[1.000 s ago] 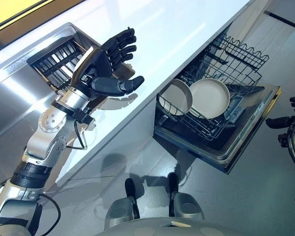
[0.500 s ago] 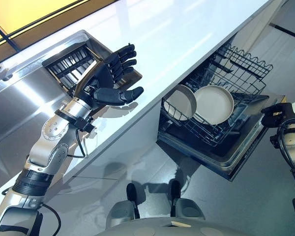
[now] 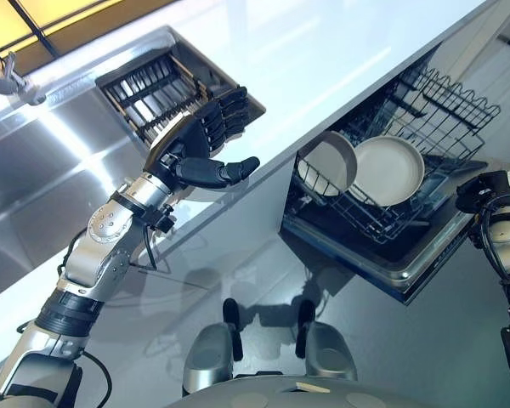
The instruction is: Pick up plates and place into dishwasher.
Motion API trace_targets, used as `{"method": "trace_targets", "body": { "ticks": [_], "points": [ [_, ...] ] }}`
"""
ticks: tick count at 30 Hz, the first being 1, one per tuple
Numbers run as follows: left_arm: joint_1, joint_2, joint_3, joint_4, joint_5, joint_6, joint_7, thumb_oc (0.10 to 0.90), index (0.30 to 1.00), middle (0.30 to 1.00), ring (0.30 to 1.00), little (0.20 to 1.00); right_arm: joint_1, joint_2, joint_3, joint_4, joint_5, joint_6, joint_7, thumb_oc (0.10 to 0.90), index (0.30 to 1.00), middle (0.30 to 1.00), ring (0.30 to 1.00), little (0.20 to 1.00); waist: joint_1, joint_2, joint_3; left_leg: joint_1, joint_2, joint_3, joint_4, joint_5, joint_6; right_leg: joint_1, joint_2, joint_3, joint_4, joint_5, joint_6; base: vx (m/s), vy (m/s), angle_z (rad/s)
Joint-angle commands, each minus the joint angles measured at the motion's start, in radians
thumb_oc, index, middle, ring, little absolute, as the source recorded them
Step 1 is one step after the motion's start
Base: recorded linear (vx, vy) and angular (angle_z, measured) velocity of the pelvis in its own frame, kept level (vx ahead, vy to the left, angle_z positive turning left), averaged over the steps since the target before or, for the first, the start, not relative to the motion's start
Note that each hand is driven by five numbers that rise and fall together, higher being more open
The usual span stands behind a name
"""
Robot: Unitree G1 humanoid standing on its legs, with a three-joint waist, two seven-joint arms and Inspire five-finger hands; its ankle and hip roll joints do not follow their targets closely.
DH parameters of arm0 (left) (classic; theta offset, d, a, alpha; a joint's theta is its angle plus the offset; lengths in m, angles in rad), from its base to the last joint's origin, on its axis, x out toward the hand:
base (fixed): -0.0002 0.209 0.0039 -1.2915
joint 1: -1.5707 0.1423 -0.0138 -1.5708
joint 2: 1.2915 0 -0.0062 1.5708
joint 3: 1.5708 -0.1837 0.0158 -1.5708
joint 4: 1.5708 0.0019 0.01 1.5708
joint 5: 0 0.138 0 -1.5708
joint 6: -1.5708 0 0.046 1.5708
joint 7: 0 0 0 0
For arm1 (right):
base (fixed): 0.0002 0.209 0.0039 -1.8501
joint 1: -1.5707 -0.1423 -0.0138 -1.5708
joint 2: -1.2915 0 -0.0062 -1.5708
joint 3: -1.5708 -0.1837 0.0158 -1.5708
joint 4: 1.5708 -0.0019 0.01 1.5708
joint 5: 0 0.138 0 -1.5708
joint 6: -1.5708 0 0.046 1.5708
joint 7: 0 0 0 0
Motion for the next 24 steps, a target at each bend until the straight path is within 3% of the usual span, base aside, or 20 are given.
{"method": "trace_targets", "body": {
  "ticks": [1, 5, 12, 18, 24],
  "points": [
    [-0.075, -0.02, 0.038, -0.059, -0.058, -0.119, -0.005, 0.8, 0.9, 0.9, 0.9, 0.9, -0.105, -0.082, 0.029, -0.006, -0.042, -0.017, -0.025, 0.1, 0.3, 0.3, 0.3, 0.2, 0.022, -0.007, -0.05, -0.072, -0.012, 0.014, 0.257, -0.169, 0.018, 0.033, 0.045, -0.049, 0.136, -0.094, -0.069, -0.01, 0.008, 0.05],
    [-0.08, -0.019, 0.043, -0.062, -0.078, -0.133, -0.009, 0.8, 0.9, 0.9, 0.9, 0.9, -0.107, -0.074, 0.035, 0.023, -0.036, 0.012, -0.007, 0.1, 0.3, 0.3, 0.3, 0.2, 0.023, -0.002, -0.035, -0.094, -0.008, 0.01, 0.306, -0.181, 0.025, 0.012, 0.04, -0.047, 0.192, -0.113, -0.077, -0.01, 0.003, 0.03],
    [-0.096, -0.031, 0.033, -0.074, -0.08, -0.102, 0.002, 0.8, 0.9, 0.9, 0.9, 0.9, -0.132, -0.057, 0.049, 0.056, -0.034, 0.005, -0.004, 0.1, 0.3, 0.3, 0.3, 0.2, 0.026, -0.002, -0.014, -0.141, -0.003, 0.0, 0.414, -0.23, 0.048, -0.033, 0.031, -0.043, 0.306, -0.152, -0.095, 0.0, -0.014, 0.03],
    [-0.071, -0.034, 0.032, -0.071, -0.07, -0.117, 0.0, 0.8, 0.9, 0.9, 0.9, 0.9, -0.118, -0.049, 0.049, 0.035, -0.039, -0.001, -0.024, 0.1, 0.3, 0.3, 0.3, 0.2, 0.026, -0.004, -0.005, -0.16, 0.002, -0.013, 0.466, -0.233, 0.052, -0.048, 0.027, -0.033, 0.347, -0.166, -0.097, 0.02, -0.014, 0.02],
    [-0.054, -0.036, 0.048, -0.062, -0.077, -0.111, -0.004, 0.8, 0.9, 0.9, 0.9, 0.9, -0.106, -0.053, 0.043, 0.018, -0.051, 0.004, -0.002, 0.1, 0.3, 0.3, 0.3, 0.2, 0.027, -0.01, -0.006, -0.178, -0.002, -0.026, 0.544, -0.287, 0.074, -0.077, 0.012, -0.025, 0.439, -0.204, -0.104, 0.05, 0.01, 0.02]
  ]
}}
